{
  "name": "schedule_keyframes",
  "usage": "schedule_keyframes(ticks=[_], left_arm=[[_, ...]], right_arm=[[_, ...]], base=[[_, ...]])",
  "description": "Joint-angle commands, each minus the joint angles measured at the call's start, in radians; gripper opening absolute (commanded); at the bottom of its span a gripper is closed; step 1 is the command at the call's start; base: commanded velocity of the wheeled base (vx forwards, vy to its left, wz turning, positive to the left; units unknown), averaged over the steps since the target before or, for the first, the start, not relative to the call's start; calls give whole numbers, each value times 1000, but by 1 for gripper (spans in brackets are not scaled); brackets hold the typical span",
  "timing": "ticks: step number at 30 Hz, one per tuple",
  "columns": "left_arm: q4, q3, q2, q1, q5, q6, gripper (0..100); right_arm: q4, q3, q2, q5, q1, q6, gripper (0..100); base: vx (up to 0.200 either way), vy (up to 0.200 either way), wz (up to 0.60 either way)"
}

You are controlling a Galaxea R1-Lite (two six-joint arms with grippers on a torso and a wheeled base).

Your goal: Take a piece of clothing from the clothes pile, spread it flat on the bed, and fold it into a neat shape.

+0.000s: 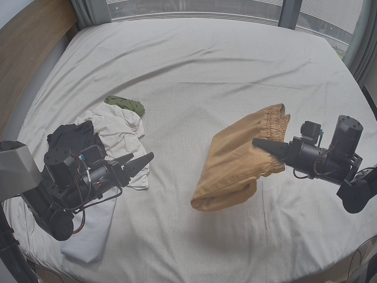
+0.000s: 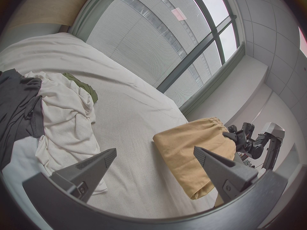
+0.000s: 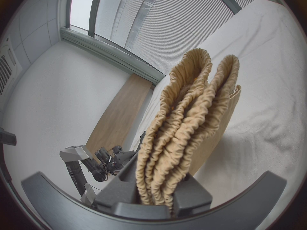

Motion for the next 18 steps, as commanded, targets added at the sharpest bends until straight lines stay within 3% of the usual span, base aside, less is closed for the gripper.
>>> schedule_keyframes(ticks=[1, 18], left_arm=[[0, 0, 3, 3, 0, -1, 100], [0, -3, 6, 3, 0, -2, 100]], right_arm=[[4, -88, 10, 0, 18, 6, 0], [27, -352, 165, -2, 9, 75, 0]], base=[[0, 0, 0], [0, 0, 0]])
